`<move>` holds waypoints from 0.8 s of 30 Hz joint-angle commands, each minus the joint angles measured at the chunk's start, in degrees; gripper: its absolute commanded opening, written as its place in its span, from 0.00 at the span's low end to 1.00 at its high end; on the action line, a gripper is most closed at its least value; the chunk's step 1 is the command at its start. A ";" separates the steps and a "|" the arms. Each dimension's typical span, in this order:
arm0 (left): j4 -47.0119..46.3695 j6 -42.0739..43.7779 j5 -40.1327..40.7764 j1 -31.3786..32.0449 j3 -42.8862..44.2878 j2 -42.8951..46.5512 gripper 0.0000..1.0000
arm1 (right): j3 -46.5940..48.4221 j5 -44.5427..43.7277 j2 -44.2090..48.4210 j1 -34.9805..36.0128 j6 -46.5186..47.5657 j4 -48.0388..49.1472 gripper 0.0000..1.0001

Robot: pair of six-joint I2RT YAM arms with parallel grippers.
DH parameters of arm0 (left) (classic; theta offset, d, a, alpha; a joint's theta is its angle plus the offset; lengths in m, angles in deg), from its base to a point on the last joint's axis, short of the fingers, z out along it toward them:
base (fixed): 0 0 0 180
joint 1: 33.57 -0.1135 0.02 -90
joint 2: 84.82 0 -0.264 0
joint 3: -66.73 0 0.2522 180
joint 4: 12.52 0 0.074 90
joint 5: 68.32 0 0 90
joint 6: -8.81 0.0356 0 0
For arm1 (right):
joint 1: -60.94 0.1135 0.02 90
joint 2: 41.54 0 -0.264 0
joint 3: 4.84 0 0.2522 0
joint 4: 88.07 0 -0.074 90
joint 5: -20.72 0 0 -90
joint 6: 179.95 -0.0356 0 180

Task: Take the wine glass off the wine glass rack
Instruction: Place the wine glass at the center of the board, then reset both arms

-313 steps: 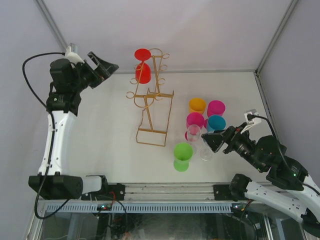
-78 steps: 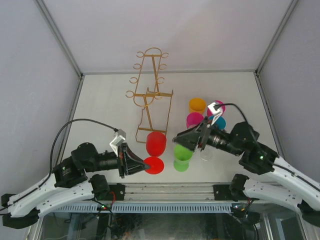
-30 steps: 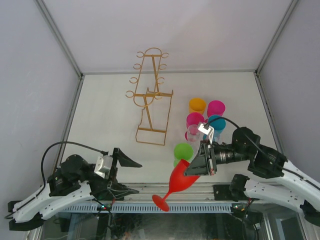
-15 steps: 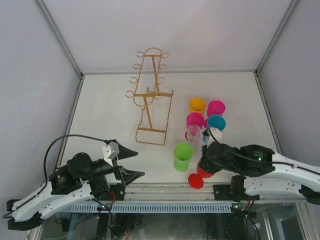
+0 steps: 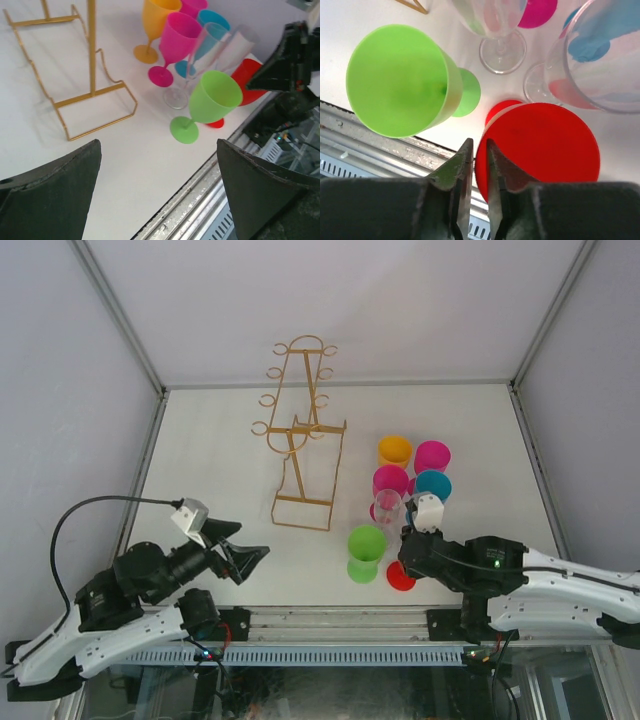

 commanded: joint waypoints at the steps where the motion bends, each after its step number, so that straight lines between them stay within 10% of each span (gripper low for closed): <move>1: 4.87 -2.21 7.75 -0.05 5.11 -4.39 1.00 | 0.00 -1.48 1.51 -0.30 1.45 4.21 0.27; 10: 11.95 -7.37 21.07 -1.82 10.60 -5.54 1.00 | 8.81 -5.79 11.25 -2.77 6.15 8.00 0.69; 16: 13.62 -3.21 22.70 -5.70 16.79 -11.63 1.00 | 13.94 -10.91 12.53 -12.74 25.31 15.40 0.88; 24: 12.42 5.05 -2.31 -46.86 25.22 -20.07 1.00 | 25.31 14.07 0.66 -50.99 35.34 9.82 1.00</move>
